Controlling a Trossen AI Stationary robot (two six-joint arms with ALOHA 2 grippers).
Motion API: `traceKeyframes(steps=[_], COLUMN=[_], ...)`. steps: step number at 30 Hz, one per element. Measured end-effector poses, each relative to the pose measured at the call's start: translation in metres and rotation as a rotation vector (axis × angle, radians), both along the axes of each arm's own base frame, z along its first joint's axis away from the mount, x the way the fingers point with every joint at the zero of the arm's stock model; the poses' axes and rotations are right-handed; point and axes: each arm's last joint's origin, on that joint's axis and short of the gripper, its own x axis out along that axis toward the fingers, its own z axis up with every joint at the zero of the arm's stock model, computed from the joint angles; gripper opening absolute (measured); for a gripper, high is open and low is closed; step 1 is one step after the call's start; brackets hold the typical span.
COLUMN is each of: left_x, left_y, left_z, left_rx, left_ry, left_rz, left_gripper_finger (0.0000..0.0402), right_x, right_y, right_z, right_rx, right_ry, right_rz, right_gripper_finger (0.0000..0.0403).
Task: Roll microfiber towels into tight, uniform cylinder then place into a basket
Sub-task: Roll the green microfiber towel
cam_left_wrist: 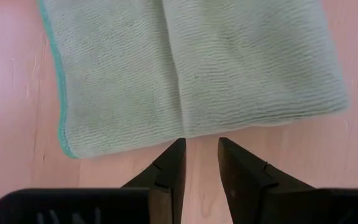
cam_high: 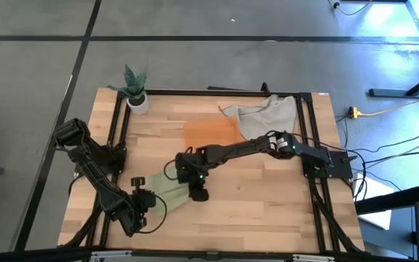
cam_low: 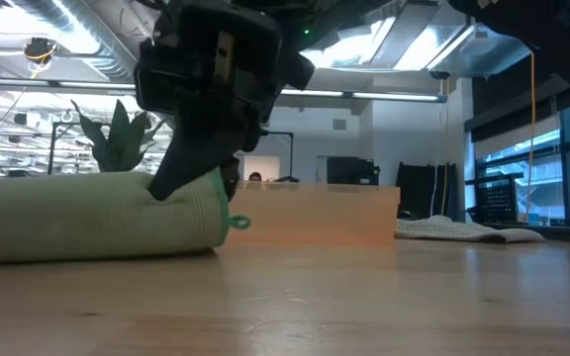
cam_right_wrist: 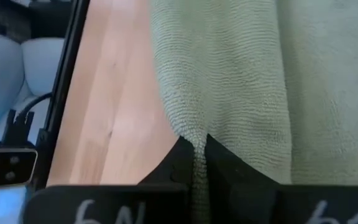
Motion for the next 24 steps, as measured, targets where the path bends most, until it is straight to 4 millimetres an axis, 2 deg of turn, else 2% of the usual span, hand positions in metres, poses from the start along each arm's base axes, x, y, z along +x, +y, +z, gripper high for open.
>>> traceKeyframes(steps=[5, 11, 16, 20, 24], left_x=[0.000, 0.002, 0.007, 0.015, 0.024], left_y=[0.000, -0.002, -0.014, -0.029, -0.041], left_z=[0.000, 0.003, 0.027, 0.051, 0.052], left_rx=[0.000, -0.010, -0.029, -0.060, -0.138], left_ry=[-0.001, -0.016, -0.045, -0.147, -0.265], left_rz=[0.000, 0.016, -0.013, -0.051, -0.126], left_gripper_finger=[0.0086, 0.0086, 0.0086, 0.0086, 0.0086], right_x=[0.000, -0.001, -0.001, -0.001, -0.001], right_y=[-0.007, -0.002, -0.002, -0.002, -0.002], right_z=[0.002, 0.003, 0.003, 0.003, 0.003], right_rx=[0.048, 0.075, 0.071, 0.069, 0.067], right_ry=[0.006, 0.007, 0.009, 0.014, 0.013], right_rz=[0.005, 0.032, 0.028, 0.027, 0.028], right_gripper_finger=[0.0018, 0.0017, 0.0018, 0.0017, 0.0018])
